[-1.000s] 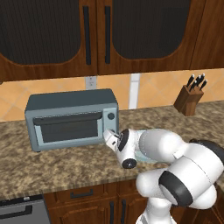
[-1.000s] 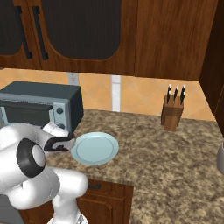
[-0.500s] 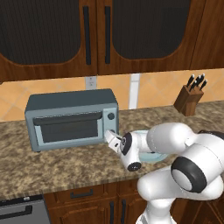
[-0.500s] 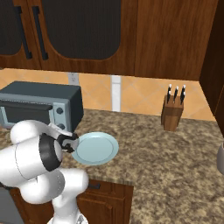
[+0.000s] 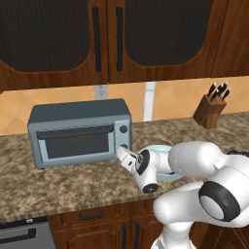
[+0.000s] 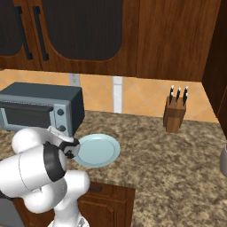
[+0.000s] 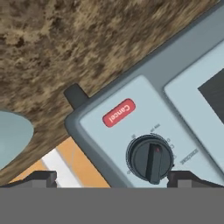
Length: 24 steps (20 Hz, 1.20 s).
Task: Pick up the kebab skewer and baguette bread, and place them inside the toaster oven. Close the toaster oven door and start by setting the timer.
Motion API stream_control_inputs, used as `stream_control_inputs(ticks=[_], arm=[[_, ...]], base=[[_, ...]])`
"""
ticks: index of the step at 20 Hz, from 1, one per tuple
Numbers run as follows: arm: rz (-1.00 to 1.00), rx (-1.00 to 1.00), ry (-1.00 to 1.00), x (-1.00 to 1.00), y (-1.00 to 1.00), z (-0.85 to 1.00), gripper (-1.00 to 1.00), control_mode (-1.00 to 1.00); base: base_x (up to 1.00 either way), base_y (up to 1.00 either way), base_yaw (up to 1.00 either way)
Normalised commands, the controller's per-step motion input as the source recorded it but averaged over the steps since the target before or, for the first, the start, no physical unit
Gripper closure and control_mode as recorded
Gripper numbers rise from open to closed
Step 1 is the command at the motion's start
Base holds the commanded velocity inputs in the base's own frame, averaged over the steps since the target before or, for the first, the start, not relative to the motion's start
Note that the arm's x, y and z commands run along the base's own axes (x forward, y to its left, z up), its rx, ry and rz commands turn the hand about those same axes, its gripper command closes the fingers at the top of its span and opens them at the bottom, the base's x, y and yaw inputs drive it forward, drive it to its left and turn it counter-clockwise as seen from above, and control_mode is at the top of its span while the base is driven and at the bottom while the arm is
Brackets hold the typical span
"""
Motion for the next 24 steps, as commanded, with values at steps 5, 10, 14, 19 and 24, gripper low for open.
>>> stream_control_inputs(ticks=[5,10,14,19,24], arm=[[0.00,0.00,0.00,0.00,0.01,0.00,-1.00,-1.00],[0.00,0.00,0.00,0.00,0.05,0.00,-1.00,-1.00],[-0.02,0.00,0.00,0.00,0.21,0.02,-1.00,-1.00],[-0.07,0.00,0.00,0.01,0.20,0.06,-1.00,-1.00],[-0.08,0.00,0.00,0.02,0.01,0.00,-1.00,-1.00]], base=[[0.00,0.00,0.00],[0.00,0.00,0.00],[0.00,0.00,0.00],[0.00,0.00,0.00],[0.00,0.00,0.00]])
